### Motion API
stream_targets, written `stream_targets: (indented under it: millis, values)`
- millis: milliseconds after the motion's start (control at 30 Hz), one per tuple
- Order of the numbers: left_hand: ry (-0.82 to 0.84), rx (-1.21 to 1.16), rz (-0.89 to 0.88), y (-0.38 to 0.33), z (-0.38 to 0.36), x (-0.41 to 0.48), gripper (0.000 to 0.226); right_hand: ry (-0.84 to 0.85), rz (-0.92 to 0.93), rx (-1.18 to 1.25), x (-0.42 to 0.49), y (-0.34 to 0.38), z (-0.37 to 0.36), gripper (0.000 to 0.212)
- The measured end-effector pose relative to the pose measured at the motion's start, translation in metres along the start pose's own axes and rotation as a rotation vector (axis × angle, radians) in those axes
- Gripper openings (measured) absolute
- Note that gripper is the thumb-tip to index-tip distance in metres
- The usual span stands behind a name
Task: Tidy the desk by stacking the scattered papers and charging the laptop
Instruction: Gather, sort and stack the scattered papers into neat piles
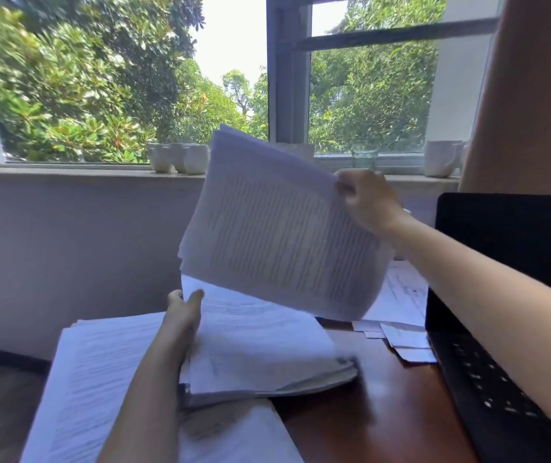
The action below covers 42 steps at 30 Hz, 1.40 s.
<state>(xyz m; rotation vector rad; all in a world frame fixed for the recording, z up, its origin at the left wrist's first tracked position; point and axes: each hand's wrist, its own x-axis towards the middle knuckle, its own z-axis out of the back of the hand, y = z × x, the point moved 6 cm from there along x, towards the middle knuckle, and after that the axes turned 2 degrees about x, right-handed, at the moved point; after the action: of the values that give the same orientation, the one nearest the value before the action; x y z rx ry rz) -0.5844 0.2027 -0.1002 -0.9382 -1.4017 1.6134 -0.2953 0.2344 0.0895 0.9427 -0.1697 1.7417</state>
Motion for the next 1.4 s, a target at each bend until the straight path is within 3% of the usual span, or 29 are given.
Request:
stream_targets:
  millis: [133, 200, 300, 400, 500, 600, 667, 733, 833, 967, 1167, 1333, 1400]
  values:
    - [0.020, -0.085, 0.021, -0.008, -0.003, -0.007, 0.067, 0.221, -0.001, -0.074, 0.018, -0.008, 0.005, 0.022]
    - [0.035, -0.103, 0.072, -0.001, -0.002, -0.006, 0.093, 0.376, -0.038, -0.157, 0.021, -0.014, -0.003, 0.026]
    - [0.047, -0.169, 0.099, 0.007, -0.003, 0.002, 0.075, 0.618, -0.038, -0.226, 0.014, -0.019, -0.029, 0.031]
    - [0.040, -0.130, 0.084, 0.011, -0.001, 0.009, 0.101, 0.745, 0.013, -0.358, 0.003, -0.019, -0.067, 0.034]
    - [0.065, -0.100, 0.084, 0.028, 0.002, 0.033, 0.118, 0.713, 0.192, -0.520, -0.004, 0.000, -0.107, 0.034]
    - [0.084, -0.055, 0.054, 0.011, 0.003, 0.016, 0.107, 0.569, 0.502, -0.566, -0.016, 0.040, -0.144, 0.032]
    - [0.105, 0.000, 0.061, 0.001, 0.000, 0.006, 0.087, 0.472, 0.598, -0.576, -0.022, 0.059, -0.163, 0.035]
    - [0.106, 0.080, 0.053, 0.002, 0.001, 0.009, 0.065, 0.431, 0.632, -0.574, -0.026, 0.070, -0.179, 0.040]
    - [0.115, 0.134, 0.061, 0.010, 0.003, 0.020, 0.067, 0.410, 0.631, -0.524, -0.027, 0.072, -0.190, 0.040]
    - [0.105, 0.153, 0.067, 0.013, 0.005, 0.023, 0.043, 0.412, 0.605, -0.455, -0.022, 0.059, -0.189, 0.041]
    - [0.175, 0.125, 0.108, 0.012, 0.001, 0.017, 0.083, 0.435, 0.569, -0.436, -0.007, 0.041, -0.173, 0.035]
    - [0.102, 0.209, 0.042, 0.012, 0.002, 0.018, 0.022, 0.476, 0.663, -0.412, -0.006, 0.051, -0.170, 0.031]
    - [0.083, 0.250, 0.008, 0.011, 0.002, 0.012, 0.030, 0.506, 0.756, -0.458, -0.017, 0.062, -0.179, 0.034]
